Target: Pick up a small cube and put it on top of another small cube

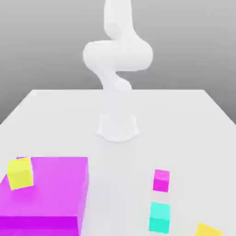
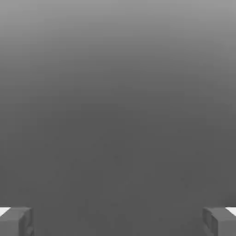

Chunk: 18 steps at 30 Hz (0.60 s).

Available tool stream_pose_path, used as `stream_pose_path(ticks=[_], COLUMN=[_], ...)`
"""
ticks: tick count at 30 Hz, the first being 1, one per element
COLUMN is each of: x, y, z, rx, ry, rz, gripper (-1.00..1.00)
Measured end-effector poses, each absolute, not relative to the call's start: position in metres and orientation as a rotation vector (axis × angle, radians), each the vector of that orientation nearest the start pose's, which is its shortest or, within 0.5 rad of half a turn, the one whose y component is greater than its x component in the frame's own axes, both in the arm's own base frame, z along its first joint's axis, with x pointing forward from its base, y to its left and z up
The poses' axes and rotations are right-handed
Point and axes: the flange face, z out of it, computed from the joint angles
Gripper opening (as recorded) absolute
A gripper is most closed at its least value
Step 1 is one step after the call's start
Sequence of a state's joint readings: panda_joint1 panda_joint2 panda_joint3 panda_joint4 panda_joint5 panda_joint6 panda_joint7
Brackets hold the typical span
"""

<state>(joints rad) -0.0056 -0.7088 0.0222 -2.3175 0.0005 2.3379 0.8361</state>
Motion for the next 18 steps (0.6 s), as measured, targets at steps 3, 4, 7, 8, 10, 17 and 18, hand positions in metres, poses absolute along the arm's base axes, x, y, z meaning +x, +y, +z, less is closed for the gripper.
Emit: stream_pose_path(ticks=[3,4,7,8,10,17,18], x=[0.418,0.428,0.455,0.462,0.474,0.491,0.49], y=[0.021,0.025,0.036,0.04,0.048,0.076,0.081], z=[0.622,0.605,0.552,0.533,0.496,0.361,0.341], rx=[-2.522,-2.536,-2.578,-2.591,-2.617,-2.697,-2.708], ry=[1.131,1.148,1.199,1.215,1.247,1.353,1.365], rz=[-0.841,-0.806,-0.702,-0.668,-0.598,-0.343,-0.305], gripper=[0.0,0.0,0.0,0.0,0.0,0.0,0.0])
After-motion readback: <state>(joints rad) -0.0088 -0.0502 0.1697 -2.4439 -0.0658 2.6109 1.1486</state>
